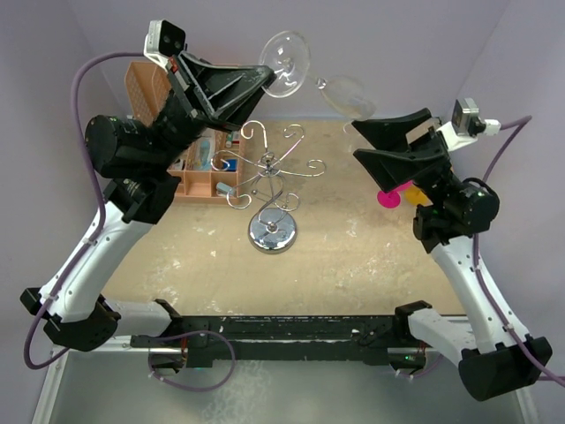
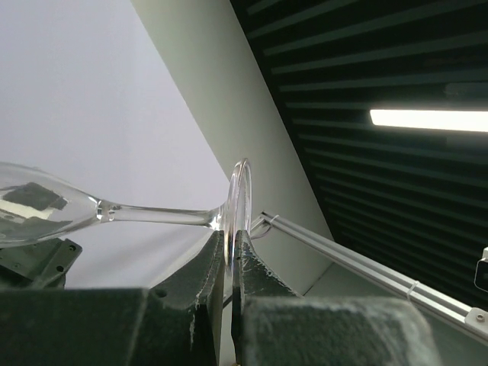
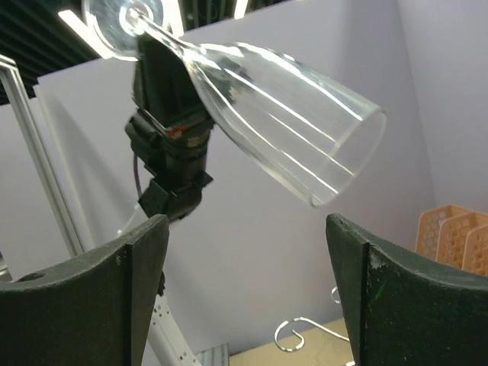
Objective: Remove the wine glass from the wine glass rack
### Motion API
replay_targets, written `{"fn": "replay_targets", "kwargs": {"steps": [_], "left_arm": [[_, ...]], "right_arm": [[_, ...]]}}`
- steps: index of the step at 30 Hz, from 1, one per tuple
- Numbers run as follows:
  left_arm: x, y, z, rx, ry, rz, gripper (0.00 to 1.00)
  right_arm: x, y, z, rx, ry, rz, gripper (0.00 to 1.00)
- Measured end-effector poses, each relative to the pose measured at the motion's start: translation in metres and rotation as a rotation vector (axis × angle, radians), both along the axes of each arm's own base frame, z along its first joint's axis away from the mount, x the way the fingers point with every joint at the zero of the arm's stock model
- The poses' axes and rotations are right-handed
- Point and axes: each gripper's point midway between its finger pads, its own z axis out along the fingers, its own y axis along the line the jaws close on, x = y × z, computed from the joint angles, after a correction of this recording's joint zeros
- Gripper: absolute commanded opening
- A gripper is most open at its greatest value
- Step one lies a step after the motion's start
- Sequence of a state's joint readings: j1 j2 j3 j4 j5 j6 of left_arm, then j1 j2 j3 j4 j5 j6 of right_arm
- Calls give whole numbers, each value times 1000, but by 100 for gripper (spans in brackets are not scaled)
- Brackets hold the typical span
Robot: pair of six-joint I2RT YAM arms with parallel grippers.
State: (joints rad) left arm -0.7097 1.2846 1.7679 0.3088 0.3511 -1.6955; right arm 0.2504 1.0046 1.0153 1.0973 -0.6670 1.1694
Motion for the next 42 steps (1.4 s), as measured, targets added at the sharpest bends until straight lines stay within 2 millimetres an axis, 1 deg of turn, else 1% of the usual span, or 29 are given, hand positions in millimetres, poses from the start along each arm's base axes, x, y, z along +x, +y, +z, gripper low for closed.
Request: {"fn": "replay_targets", "kwargs": {"steps": [2,3,7,12,15,20,21,23,25,30,33,36,40,42], "left_arm": [[1,-1,-2,-5,8,-11,0],[1,-1,-3,-4,11,-13,0],[-2,2,-4,-12,13,-18,0],[-13,13,-6,-32,16,-22,0],[-14,16,-7,-38,22,-23,0],[-12,15,-8,-42,34,-24,0],[-11,14,-9,-41,37,-24,0],[-10,14,-10,-42,43,-28,0],[-8,12,-13,-39,49,-29,0],[-1,7,-23,-34,76,-38,0],[5,3,-26,-41,96,-46,0],[7,3,-24,-65,103,-60,0],[8,3,-21,-93,112,-88,0],[8,3,-22,-105,121,-105,0]], "right_arm": [[-8,-5,7,19,-20,-14,92],[-13,-7,11,31,-30,-24,93],[-25,-17,24,74,-54,-58,93],[-30,-19,31,77,-78,-70,93],[-25,-19,34,82,-71,-85,93],[-12,-16,28,71,-34,-86,94],[-8,-15,26,69,-26,-86,93],[-3,-14,24,65,-14,-85,86],[1,-13,22,64,-6,-82,82],[1,-9,20,60,-11,-44,75],[-5,-7,20,56,-23,-8,72],[-12,-8,20,69,-34,14,61],[-24,-10,21,86,-47,48,53],[-32,-11,22,97,-68,74,46]]}}
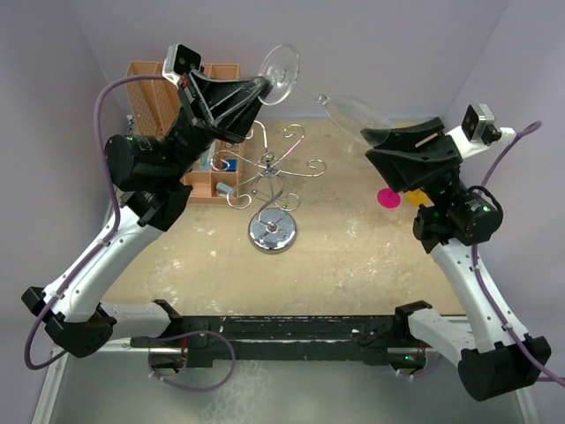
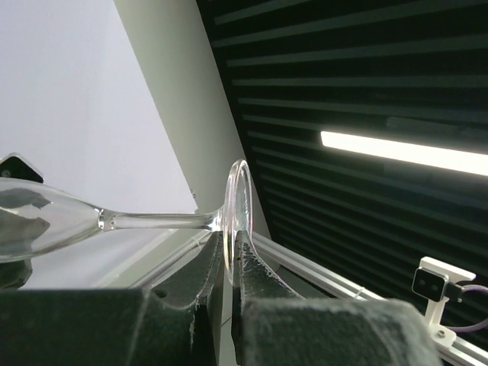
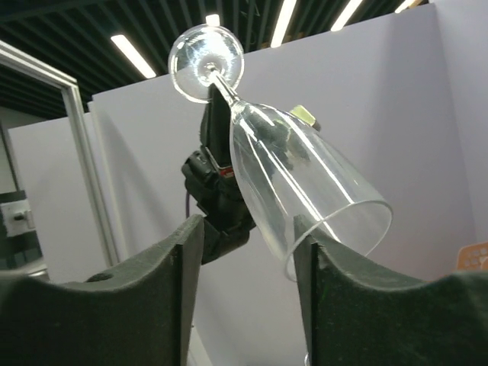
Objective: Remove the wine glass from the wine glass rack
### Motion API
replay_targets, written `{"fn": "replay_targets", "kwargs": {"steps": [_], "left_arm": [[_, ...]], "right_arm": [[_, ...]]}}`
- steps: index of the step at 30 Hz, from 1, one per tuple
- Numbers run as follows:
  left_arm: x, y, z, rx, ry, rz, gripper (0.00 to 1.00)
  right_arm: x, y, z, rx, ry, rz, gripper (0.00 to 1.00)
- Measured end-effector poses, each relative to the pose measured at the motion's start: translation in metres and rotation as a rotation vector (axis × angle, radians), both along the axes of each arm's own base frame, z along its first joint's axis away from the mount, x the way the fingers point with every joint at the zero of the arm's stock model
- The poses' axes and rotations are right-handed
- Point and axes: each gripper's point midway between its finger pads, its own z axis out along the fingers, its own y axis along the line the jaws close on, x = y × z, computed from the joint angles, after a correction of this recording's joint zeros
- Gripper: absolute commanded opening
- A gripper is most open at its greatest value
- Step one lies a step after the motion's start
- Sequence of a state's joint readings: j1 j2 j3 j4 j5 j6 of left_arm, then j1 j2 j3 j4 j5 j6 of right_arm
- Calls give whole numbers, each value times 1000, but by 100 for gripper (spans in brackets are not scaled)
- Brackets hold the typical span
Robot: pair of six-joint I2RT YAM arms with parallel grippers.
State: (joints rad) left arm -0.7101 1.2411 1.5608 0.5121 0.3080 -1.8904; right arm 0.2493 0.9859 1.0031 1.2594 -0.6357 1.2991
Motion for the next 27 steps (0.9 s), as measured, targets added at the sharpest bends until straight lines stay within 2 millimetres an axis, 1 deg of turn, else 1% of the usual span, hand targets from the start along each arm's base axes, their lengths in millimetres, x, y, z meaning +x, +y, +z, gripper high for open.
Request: {"fn": "replay_targets", "kwargs": {"steps": [5,6,10,11,14,15,17,18,19,20,22,24,25,27], "left_arm": [[0,1,-5,-36,24,-46,0],[1,1,-6,-38,30,-53,0],[2,-1,-10,-41,54,-76,0],[2,-1,-10,-42,59,-80,0],[5,-2,-15,-44,76,-85,0],[4,-1,-15,-46,79,-88,2],[3,0,-15,-47,76,-87,20],[1,1,-15,-45,69,-81,33],[1,1,-16,-41,62,-69,41],[1,1,-18,-30,50,-52,53],[2,0,-23,-15,47,-31,72],[4,-1,-32,0,52,-13,87],[5,-1,-36,6,54,-6,92],[7,-2,-47,15,57,10,95]], "right_arm": [[-12,-1,-7,16,-32,53,28],[-14,-1,-9,21,-38,66,22],[-17,-2,-15,34,-49,99,6],[-19,-2,-14,36,-57,106,0],[-28,-4,-12,41,-92,112,0],[-30,-4,-12,40,-95,112,0],[-31,-4,-11,38,-97,106,0],[-32,-4,-11,37,-95,104,0],[-33,-5,-10,36,-93,102,0],[-34,-5,-9,34,-91,97,0],[-36,-5,-8,30,-89,89,0],[-38,-6,-7,28,-89,79,0],[-39,-6,-7,27,-88,76,0],[-39,-7,-7,25,-83,68,0]]}}
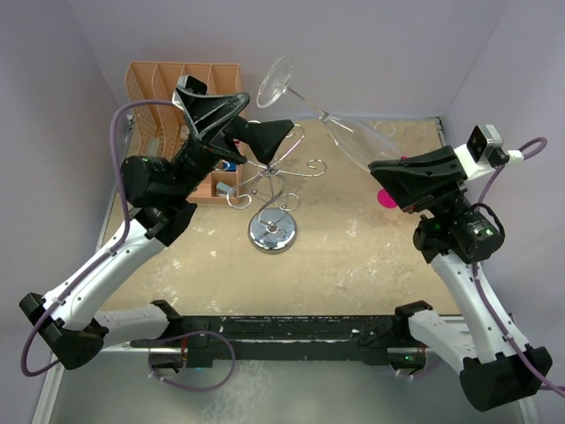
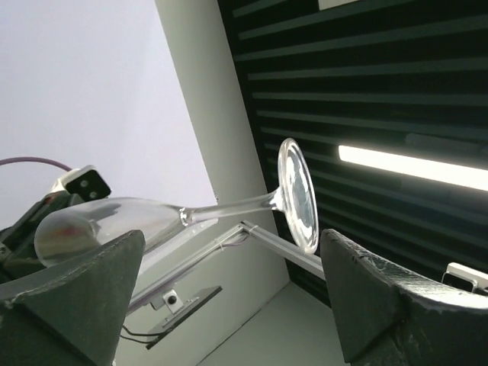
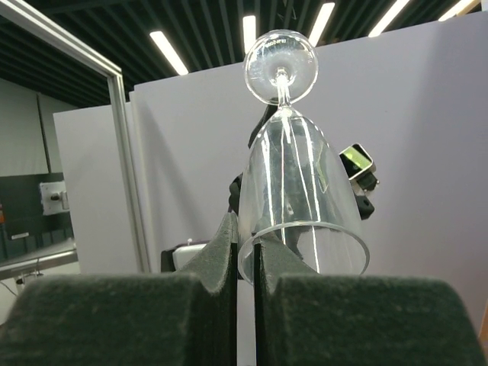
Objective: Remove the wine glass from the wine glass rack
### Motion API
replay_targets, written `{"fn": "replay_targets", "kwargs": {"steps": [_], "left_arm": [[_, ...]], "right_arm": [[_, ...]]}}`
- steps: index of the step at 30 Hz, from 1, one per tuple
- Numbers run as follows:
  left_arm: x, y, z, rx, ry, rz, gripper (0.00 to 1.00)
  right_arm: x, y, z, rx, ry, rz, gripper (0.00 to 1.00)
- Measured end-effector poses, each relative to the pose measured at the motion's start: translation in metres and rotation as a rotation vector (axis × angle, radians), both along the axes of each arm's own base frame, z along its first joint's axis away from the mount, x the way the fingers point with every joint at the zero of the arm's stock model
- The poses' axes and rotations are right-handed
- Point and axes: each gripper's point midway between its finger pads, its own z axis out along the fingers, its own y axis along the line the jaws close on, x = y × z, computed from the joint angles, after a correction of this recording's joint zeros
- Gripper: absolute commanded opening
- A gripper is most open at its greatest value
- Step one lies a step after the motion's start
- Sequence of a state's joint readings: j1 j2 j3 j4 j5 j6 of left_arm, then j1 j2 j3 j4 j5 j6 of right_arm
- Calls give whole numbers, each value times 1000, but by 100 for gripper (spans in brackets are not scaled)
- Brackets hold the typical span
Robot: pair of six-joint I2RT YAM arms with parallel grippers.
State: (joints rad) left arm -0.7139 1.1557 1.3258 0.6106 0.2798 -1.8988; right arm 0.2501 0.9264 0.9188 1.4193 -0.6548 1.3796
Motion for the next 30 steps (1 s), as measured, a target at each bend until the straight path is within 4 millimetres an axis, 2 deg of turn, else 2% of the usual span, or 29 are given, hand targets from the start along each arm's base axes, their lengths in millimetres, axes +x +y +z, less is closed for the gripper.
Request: {"fn": "replay_targets", "kwargs": {"steps": [5,10,15,18,22,25,30], "left_arm": [[3,-1,-20,57,-24,76,99],[-6,10,-32,191,-99,222,100],[-8,33,-46,423,-184,465,99],[-3,57,-53,562,-208,633,99],[3,100,-69,755,-200,853,100],[7,130,-78,862,-179,987,99],[24,155,-104,1040,-123,1116,100]], "right_arm": [[4,-2,1,1,25,-41,0],[15,-7,7,-2,83,-157,0],[34,-28,27,-13,180,-412,0],[43,-46,25,-38,255,-578,0],[53,-66,9,-111,341,-757,0],[66,-74,-15,-225,425,-854,0],[85,-74,-63,-460,548,-908,0]]}}
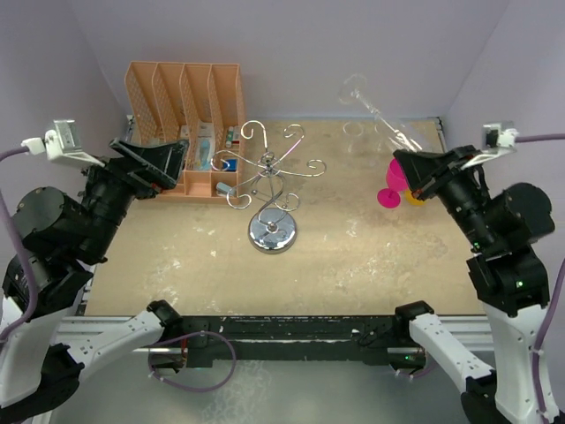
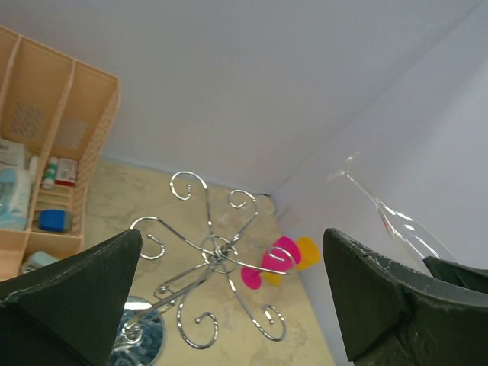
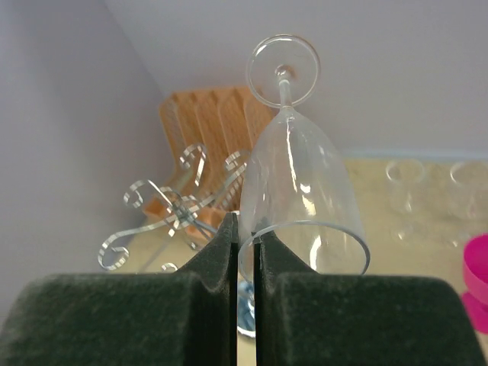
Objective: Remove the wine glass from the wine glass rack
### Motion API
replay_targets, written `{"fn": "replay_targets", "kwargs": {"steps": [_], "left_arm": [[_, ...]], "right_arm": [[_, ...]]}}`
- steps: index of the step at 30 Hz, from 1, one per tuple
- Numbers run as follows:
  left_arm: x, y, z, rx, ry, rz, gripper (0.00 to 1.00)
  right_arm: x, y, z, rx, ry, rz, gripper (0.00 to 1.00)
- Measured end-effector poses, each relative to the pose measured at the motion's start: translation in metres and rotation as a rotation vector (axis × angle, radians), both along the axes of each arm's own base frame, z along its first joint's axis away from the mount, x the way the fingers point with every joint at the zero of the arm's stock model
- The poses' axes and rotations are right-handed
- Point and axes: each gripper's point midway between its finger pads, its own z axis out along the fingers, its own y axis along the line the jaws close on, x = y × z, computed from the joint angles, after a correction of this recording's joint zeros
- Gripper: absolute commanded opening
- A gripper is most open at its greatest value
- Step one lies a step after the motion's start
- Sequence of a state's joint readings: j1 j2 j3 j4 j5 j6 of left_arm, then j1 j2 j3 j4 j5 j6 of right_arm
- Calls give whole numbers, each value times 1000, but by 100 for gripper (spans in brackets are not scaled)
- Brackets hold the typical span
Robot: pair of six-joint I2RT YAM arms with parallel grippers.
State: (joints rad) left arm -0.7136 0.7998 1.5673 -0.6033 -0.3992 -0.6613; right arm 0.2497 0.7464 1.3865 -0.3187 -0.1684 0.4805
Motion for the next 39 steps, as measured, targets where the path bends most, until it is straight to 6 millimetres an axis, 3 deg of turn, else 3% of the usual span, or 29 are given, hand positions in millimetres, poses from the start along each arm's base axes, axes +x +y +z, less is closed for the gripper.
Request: {"fn": "replay_targets", "kwargs": {"steps": [7,12,17,26,39], "left_arm": [[15,10,-17,132,27,96,99],[13,15,-16,160,10,108,99],[7,23,-17,169,-4,119,99],[-1,32,-18,186,-13,128,99],[-13,43,-17,198,-32,131,99]], "right_arm": [[32,5,-79,-204,311,9,0],[55,0,-149,-316,578,-26,0],[71,-7,-198,-390,768,-66,0],[97,-15,-251,-476,953,-131,0],[121,-18,-288,-539,1073,-164,0]]}}
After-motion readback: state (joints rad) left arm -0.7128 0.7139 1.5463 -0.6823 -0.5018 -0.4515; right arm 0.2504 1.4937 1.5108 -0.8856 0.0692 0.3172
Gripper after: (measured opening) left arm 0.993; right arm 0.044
